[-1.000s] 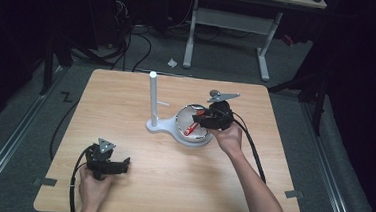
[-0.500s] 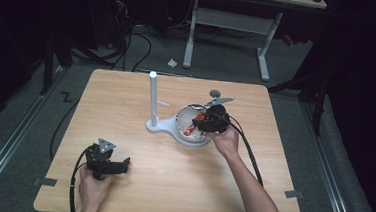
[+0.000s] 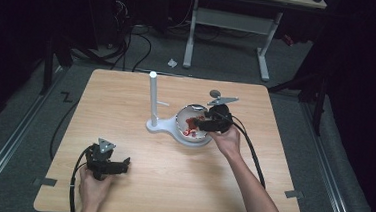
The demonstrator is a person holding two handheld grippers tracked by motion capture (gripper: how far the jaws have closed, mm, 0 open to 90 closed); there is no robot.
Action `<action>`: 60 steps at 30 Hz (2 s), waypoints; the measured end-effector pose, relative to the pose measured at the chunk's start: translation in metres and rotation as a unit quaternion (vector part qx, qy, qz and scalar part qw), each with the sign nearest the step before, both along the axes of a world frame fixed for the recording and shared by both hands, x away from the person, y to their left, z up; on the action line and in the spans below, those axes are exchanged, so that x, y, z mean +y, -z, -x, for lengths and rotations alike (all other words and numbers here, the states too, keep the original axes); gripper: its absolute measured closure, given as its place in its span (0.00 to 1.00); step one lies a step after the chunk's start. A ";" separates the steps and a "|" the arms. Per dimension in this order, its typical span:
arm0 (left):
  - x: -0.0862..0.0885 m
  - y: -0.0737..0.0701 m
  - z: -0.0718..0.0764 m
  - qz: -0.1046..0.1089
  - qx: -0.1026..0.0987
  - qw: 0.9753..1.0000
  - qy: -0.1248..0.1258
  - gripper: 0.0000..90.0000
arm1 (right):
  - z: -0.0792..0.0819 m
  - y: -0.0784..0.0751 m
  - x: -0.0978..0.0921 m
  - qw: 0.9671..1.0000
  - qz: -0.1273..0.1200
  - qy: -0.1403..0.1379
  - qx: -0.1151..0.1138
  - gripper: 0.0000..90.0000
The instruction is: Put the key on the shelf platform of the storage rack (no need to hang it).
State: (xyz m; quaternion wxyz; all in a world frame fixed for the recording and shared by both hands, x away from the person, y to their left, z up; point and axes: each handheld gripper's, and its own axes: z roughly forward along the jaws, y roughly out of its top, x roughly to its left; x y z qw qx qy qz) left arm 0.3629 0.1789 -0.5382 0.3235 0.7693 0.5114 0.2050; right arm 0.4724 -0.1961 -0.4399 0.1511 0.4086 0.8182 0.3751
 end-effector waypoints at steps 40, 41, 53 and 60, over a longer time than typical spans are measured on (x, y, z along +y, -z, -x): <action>0.000 0.000 0.000 0.000 0.000 1.000 0.000 0.04 | 0.038 -0.039 -0.053 0.998 -0.041 0.033 -0.037 0.42; 0.000 0.000 0.000 0.000 0.000 1.000 0.000 0.04 | 0.041 -0.042 -0.057 0.998 -0.044 0.037 -0.039 0.42; 0.000 0.000 0.000 0.000 0.000 1.000 0.000 0.04 | 0.058 -0.046 -0.080 0.995 -0.061 0.058 -0.048 0.43; 0.000 0.000 0.000 0.000 0.000 1.000 0.000 0.04 | 0.069 -0.054 -0.087 0.994 -0.072 0.058 -0.056 0.43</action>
